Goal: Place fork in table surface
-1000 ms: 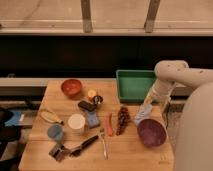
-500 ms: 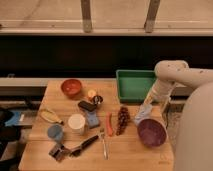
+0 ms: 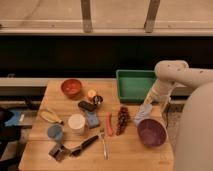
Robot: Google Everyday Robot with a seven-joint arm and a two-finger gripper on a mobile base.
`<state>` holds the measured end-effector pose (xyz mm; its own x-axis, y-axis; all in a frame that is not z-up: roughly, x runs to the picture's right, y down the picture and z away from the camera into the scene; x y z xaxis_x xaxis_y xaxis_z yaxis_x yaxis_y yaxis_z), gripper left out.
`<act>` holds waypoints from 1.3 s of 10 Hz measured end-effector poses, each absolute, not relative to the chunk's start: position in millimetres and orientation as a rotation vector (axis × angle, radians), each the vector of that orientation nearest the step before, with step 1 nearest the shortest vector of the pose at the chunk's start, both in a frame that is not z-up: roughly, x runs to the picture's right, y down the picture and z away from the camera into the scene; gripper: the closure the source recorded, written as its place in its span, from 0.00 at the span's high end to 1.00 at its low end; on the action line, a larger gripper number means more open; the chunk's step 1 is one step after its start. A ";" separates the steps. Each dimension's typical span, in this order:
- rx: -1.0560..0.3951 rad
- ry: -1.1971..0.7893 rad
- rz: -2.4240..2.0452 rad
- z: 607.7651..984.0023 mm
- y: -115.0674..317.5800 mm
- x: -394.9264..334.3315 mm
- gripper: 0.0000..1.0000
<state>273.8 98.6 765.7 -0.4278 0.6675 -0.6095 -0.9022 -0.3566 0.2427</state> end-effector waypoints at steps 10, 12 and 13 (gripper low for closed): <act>-0.504 0.663 1.568 788.4 50.2 149.6 0.61; -0.523 0.653 1.424 788.0 62.5 95.7 0.61; -0.537 0.658 1.360 784.7 80.1 72.8 0.61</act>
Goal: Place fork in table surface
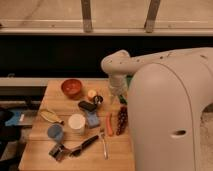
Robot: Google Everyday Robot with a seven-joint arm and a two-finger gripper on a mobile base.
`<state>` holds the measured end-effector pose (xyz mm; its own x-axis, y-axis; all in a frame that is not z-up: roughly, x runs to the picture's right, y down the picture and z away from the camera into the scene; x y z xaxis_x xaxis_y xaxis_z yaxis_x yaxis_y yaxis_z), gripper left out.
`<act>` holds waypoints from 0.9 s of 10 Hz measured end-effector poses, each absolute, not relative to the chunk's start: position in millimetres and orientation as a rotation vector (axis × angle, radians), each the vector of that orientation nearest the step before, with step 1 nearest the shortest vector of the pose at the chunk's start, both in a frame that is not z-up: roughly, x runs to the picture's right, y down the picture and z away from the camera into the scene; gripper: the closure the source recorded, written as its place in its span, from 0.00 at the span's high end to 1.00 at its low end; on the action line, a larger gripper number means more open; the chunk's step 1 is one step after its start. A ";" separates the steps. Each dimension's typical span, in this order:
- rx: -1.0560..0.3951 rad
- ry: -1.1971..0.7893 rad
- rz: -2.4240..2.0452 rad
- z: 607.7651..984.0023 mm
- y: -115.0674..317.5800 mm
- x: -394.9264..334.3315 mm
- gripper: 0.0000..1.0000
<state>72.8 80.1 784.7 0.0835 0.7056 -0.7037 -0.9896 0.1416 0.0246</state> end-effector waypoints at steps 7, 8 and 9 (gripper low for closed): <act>-0.622 0.754 1.237 774.0 179.6 58.2 0.61; -0.636 0.764 1.234 772.1 187.5 57.2 0.61; -0.636 0.764 1.236 771.9 187.1 57.5 0.61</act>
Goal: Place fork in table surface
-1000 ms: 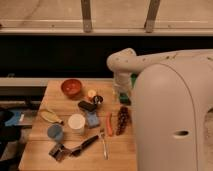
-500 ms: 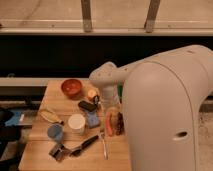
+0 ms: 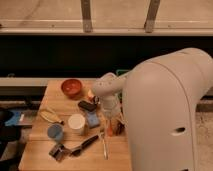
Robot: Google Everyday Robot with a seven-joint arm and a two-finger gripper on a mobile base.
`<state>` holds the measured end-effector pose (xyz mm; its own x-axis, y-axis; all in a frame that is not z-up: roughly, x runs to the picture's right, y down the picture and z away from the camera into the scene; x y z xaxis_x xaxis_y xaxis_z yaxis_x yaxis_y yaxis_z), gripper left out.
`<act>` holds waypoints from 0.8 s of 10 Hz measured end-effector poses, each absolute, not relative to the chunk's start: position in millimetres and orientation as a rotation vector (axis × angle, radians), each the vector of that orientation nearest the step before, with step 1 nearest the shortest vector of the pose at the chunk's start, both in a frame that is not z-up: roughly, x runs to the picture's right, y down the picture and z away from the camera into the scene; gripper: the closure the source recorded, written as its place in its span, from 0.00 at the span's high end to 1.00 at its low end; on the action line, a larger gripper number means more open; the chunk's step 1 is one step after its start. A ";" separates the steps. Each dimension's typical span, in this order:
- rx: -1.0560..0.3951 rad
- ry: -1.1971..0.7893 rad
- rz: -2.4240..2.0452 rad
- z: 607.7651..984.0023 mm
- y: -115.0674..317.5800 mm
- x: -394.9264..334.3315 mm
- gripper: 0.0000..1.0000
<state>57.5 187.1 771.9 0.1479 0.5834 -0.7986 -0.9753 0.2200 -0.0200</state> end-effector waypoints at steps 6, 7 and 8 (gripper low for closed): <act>-0.642 0.766 1.217 773.5 190.4 53.5 0.61; -0.666 0.751 1.194 775.8 192.8 40.5 0.61; -0.690 0.736 1.176 776.8 194.6 30.0 0.61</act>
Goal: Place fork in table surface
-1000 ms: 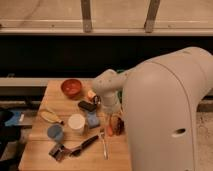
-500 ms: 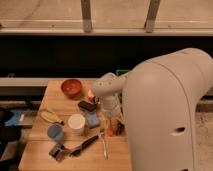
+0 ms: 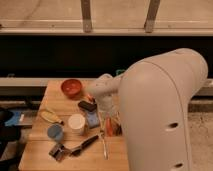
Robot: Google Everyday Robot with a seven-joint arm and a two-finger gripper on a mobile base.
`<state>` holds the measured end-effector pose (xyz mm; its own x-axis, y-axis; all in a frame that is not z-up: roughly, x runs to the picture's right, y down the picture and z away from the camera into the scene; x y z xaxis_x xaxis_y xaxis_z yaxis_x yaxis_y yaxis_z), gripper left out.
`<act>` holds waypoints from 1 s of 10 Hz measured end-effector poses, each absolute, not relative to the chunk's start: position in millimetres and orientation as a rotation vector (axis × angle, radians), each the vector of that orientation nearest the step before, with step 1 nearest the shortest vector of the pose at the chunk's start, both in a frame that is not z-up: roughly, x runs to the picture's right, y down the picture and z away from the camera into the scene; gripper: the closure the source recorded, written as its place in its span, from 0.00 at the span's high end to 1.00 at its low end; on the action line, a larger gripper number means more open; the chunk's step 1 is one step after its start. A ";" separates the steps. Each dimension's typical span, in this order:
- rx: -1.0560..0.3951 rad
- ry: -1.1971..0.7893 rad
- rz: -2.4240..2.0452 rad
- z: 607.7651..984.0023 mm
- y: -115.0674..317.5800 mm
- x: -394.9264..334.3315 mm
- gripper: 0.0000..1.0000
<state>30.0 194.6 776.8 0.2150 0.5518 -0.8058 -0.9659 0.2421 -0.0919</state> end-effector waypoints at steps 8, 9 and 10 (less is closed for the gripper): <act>-0.822 0.720 1.105 771.3 248.6 -20.5 0.61; -0.846 0.731 1.107 771.5 256.5 -17.4 0.61; -0.858 0.739 1.119 772.7 260.3 -14.4 0.61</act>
<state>-14.4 260.3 772.7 0.2753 0.4474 -0.8509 -0.9583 0.1982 -0.2058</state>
